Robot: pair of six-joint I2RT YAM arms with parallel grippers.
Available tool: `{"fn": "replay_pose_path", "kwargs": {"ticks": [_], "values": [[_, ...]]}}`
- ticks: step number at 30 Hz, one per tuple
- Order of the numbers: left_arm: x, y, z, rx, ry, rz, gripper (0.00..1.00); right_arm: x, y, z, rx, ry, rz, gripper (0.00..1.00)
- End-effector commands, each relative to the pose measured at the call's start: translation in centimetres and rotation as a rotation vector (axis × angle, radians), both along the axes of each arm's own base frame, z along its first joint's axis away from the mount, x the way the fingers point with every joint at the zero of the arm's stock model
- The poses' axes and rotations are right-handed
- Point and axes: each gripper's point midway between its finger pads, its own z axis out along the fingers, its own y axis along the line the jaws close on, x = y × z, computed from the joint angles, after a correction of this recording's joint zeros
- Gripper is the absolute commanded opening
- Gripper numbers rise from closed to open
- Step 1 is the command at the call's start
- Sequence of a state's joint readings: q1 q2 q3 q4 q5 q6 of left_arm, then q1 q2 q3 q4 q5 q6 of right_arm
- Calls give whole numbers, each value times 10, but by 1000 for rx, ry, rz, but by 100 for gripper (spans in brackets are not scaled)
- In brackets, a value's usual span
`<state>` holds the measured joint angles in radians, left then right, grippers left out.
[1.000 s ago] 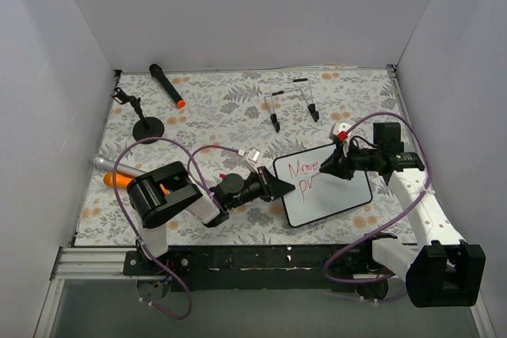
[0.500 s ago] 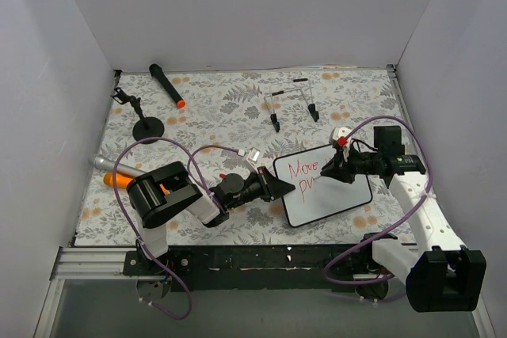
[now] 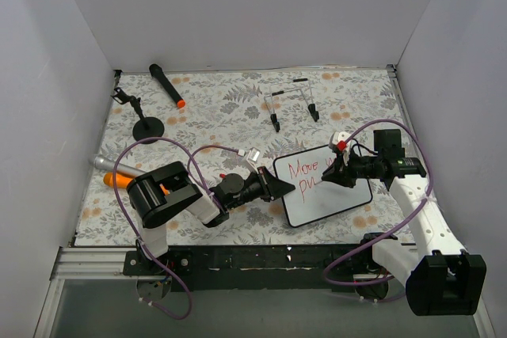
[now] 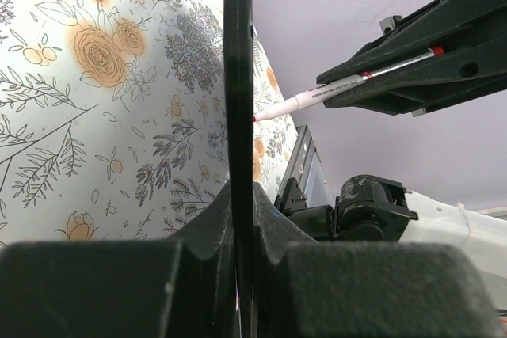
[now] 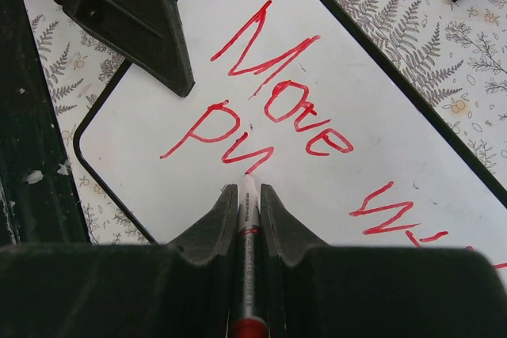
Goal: Write a sentence on the whiteboard
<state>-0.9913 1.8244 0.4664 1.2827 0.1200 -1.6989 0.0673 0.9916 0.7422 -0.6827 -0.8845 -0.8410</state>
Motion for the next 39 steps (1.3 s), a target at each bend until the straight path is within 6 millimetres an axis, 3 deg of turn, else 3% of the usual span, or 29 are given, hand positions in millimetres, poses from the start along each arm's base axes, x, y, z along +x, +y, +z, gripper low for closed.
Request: {"fn": "replay_pose_path", "kwargs": {"ticks": [1,10,22,39], "values": [[-6,-4,48,-145,-127,-30,0,-2,-5,-5,-35,1,-9,1],[-6,-4,47,-143,-128,-31,0,1,-6,2,-37,-15,-17,1],[-6,-4,45,-138,-127,-33,0,8,-3,39,5,-105,-21,1],[-8,-6,46,-143,-127,-47,0,20,-6,31,52,-114,-68,1]]}}
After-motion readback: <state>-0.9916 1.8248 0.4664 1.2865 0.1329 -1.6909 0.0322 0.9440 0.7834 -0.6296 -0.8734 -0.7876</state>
